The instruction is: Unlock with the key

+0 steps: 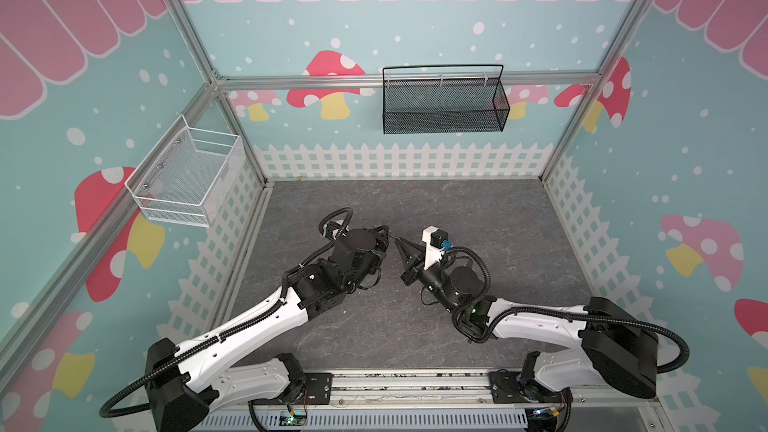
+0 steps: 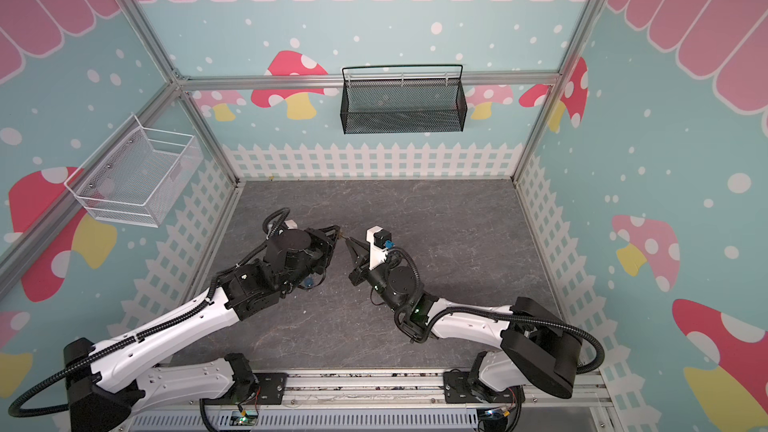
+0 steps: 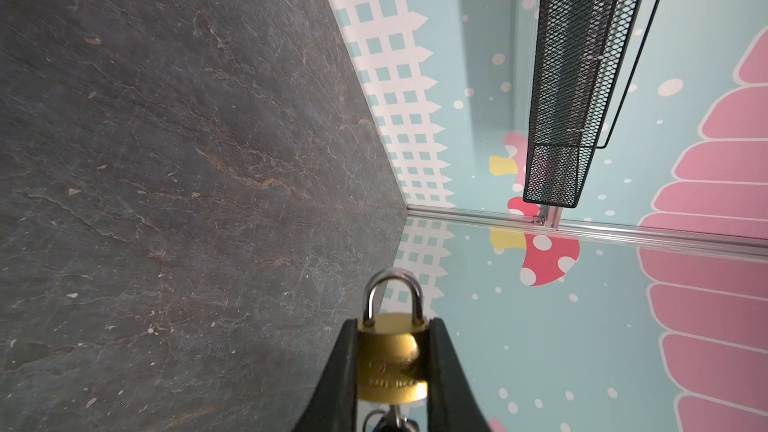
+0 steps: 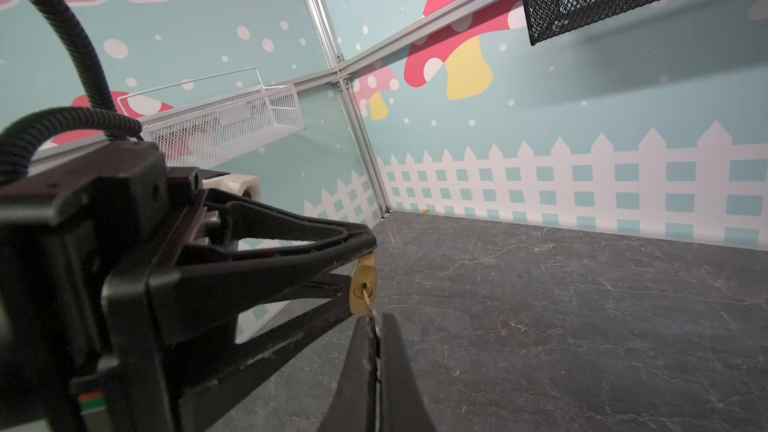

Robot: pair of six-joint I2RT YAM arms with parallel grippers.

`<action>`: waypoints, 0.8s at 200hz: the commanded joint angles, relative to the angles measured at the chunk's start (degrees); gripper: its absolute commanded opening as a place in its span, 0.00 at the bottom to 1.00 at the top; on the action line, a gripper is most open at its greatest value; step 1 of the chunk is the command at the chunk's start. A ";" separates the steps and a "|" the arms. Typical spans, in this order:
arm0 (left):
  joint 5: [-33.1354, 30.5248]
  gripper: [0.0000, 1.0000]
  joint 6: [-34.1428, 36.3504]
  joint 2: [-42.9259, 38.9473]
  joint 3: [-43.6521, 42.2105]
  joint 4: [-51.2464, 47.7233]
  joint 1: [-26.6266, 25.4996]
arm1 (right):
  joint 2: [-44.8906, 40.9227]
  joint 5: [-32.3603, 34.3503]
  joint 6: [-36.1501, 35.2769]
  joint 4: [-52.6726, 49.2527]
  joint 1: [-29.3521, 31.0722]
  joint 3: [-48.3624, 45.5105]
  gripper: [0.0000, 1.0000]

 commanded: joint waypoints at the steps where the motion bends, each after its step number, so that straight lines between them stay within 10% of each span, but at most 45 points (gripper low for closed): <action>1: 6.14 0.00 1.73 0.54 1.95 0.31 -3.71 | 0.54 -3.80 3.62 -1.04 0.63 2.62 0.00; 80: 3.40 0.00 0.43 0.79 1.45 -0.82 -3.68 | -1.97 -6.91 6.97 0.62 0.78 2.37 0.00; 160: 7.49 0.00 0.67 -0.37 1.77 1.58 -4.11 | 1.17 -1.51 -4.63 6.80 1.55 1.51 0.00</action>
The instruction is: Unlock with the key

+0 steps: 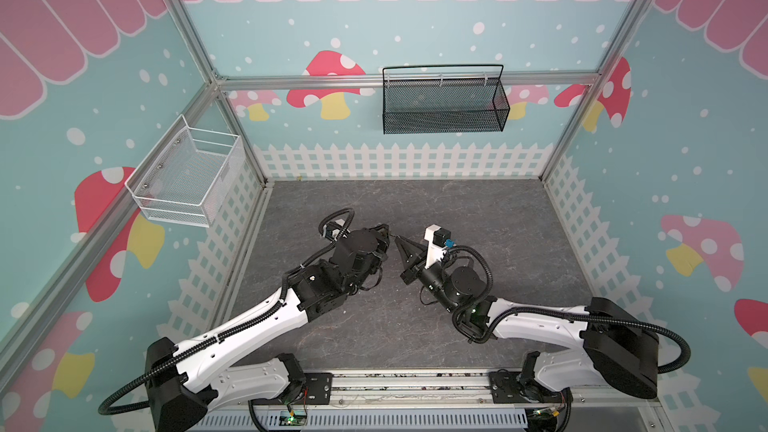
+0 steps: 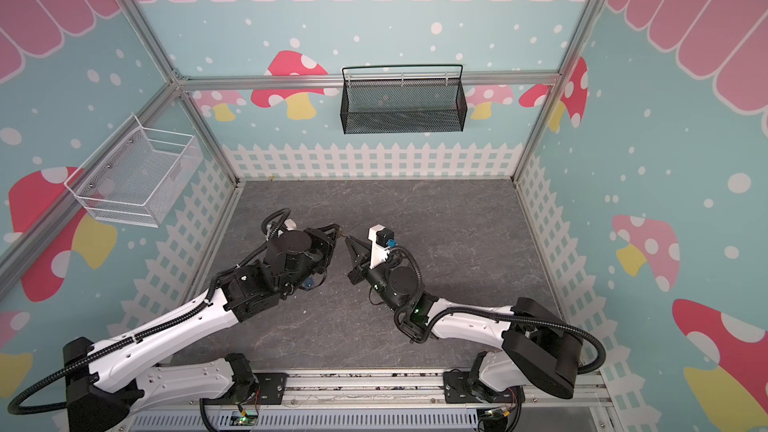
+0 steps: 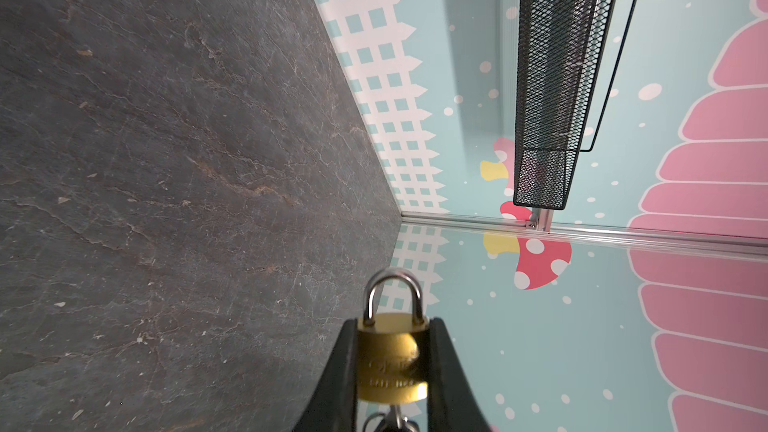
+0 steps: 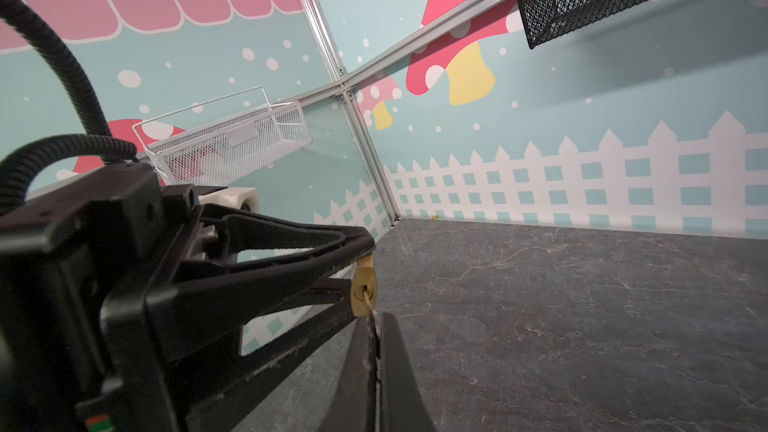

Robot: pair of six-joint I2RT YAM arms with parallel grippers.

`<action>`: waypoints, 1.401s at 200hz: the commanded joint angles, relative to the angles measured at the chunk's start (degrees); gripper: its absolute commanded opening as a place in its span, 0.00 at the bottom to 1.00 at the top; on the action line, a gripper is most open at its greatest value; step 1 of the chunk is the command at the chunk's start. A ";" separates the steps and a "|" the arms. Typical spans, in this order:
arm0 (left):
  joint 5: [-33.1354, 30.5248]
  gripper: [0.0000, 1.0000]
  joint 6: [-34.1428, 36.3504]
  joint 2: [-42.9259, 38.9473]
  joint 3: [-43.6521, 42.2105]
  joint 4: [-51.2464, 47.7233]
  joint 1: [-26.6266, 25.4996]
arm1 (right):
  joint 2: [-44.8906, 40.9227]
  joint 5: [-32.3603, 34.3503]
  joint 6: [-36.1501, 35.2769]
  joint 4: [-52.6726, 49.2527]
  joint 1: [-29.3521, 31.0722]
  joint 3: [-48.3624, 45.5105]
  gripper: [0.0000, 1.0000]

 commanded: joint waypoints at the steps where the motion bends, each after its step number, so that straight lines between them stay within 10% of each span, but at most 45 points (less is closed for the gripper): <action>1: 9.88 0.00 0.50 -0.18 1.07 1.16 -2.80 | 1.14 -2.82 -5.34 5.02 0.84 1.13 0.00; 46: 9.15 0.00 1.57 -0.81 0.51 0.04 -2.99 | -0.29 -12.41 -1.56 2.91 -1.33 2.24 0.00; 110: 10.27 0.00 1.21 -1.52 -0.11 0.97 -2.39 | -3.53 -1.87 -9.58 3.53 -1.15 -1.86 0.00; 182: 13.66 0.00 0.65 0.97 1.22 0.96 -2.48 | -0.28 -6.37 -17.74 9.51 0.49 -0.61 0.00; 280: 8.22 0.00 -1.54 -4.08 -1.78 4.47 2.47 | -6.06 -3.25 -8.90 10.65 0.52 -9.37 0.00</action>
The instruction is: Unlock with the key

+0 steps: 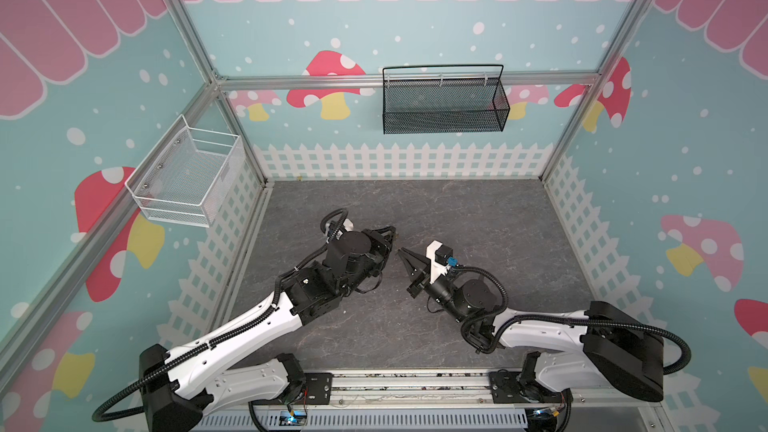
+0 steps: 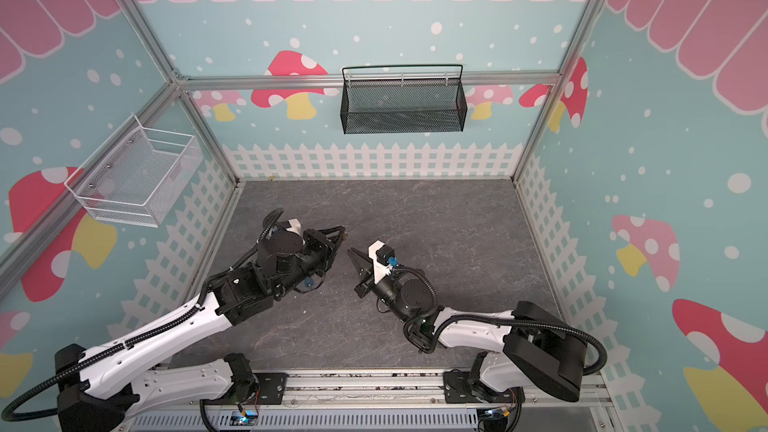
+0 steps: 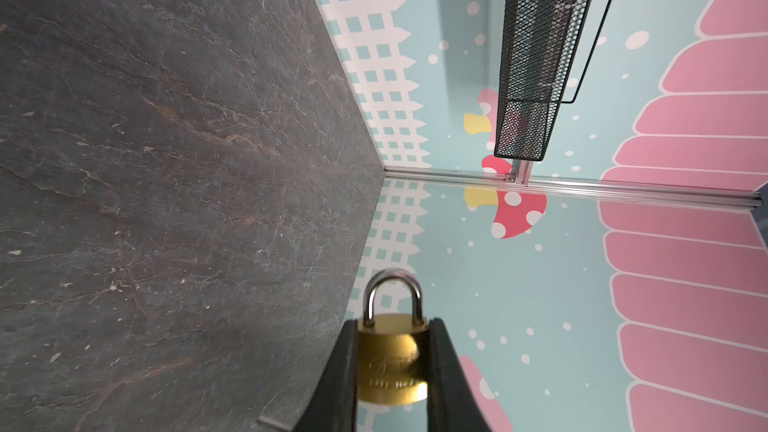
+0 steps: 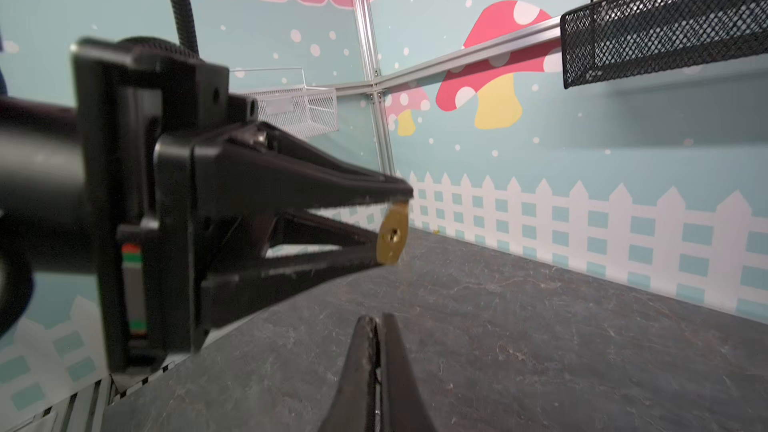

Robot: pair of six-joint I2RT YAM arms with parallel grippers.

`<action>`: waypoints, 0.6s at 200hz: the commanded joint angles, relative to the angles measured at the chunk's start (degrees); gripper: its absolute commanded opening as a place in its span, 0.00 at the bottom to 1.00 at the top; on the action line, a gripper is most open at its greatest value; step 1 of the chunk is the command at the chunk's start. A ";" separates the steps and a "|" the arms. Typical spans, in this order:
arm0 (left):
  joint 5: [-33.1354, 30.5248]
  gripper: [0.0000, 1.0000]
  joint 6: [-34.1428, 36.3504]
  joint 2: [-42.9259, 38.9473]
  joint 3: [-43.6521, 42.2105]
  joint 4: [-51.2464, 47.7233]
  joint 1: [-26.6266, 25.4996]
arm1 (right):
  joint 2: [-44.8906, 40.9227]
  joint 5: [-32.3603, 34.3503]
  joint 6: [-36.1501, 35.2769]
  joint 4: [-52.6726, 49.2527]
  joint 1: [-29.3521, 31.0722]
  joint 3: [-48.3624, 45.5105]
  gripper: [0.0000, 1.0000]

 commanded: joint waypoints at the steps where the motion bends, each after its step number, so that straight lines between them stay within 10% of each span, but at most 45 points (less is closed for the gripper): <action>1: 0.21 0.00 -1.13 -1.53 -0.90 2.37 0.89 | -3.48 2.07 1.63 2.59 0.06 -0.73 0.00; 120: 1.52 0.00 -3.80 -0.33 -2.88 7.52 -0.84 | 1.47 -2.08 1.95 -0.53 -3.94 11.72 0.00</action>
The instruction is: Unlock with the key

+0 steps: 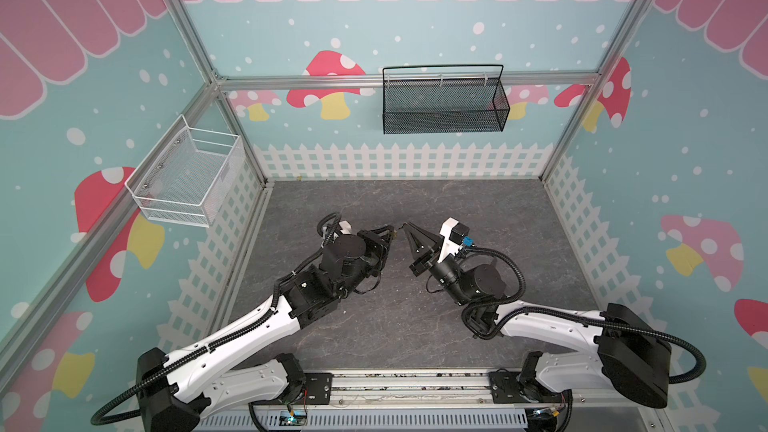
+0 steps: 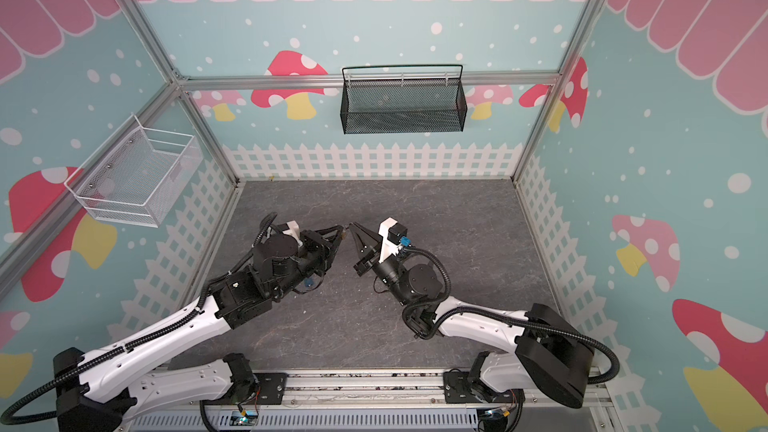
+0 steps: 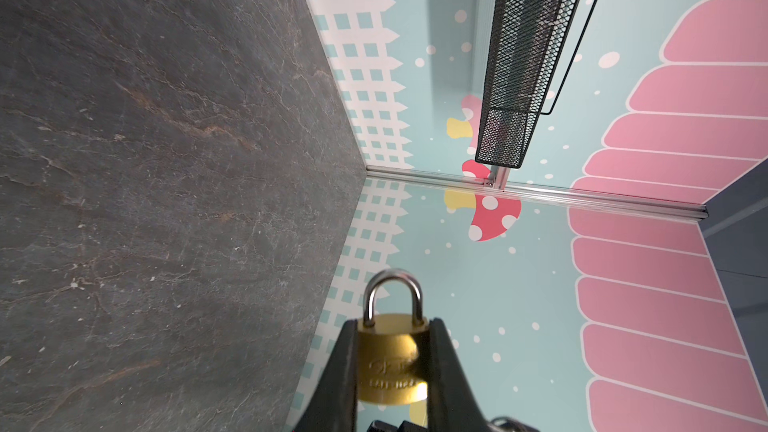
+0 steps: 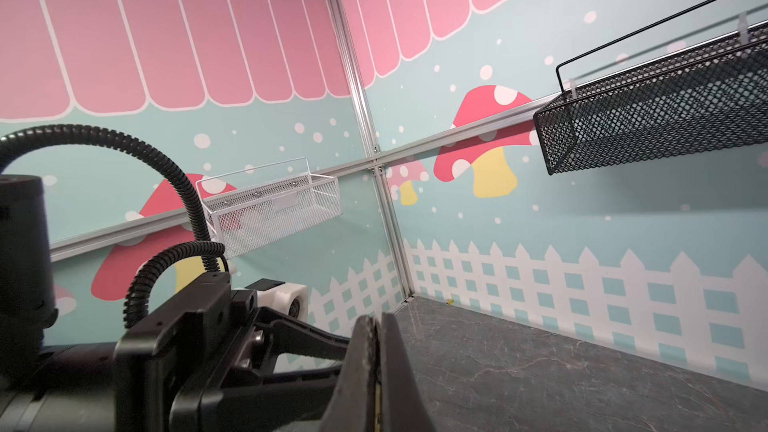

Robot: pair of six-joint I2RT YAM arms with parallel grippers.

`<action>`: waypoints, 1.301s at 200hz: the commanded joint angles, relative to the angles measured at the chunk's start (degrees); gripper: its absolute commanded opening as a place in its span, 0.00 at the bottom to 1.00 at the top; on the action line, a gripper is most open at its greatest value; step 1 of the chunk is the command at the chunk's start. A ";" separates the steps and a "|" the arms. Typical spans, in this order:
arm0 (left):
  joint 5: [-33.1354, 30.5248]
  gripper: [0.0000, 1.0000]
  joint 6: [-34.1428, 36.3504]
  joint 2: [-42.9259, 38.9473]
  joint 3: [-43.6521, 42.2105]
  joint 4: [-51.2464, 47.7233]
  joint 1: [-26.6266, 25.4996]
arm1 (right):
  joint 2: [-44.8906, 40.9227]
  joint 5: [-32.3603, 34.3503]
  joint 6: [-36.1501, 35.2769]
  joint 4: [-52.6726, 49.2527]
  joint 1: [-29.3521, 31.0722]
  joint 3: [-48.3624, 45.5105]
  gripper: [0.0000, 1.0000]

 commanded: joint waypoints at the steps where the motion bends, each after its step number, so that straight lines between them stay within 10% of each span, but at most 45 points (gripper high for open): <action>1: 0.80 0.00 -1.32 0.64 -0.03 2.83 -0.32 | 1.62 -0.26 -1.95 -0.20 -0.09 1.72 0.00; 260: -8.15 0.00 2.00 -1.48 -2.56 8.26 0.22 | 0.90 -5.49 1.68 -8.65 -0.09 -0.96 0.00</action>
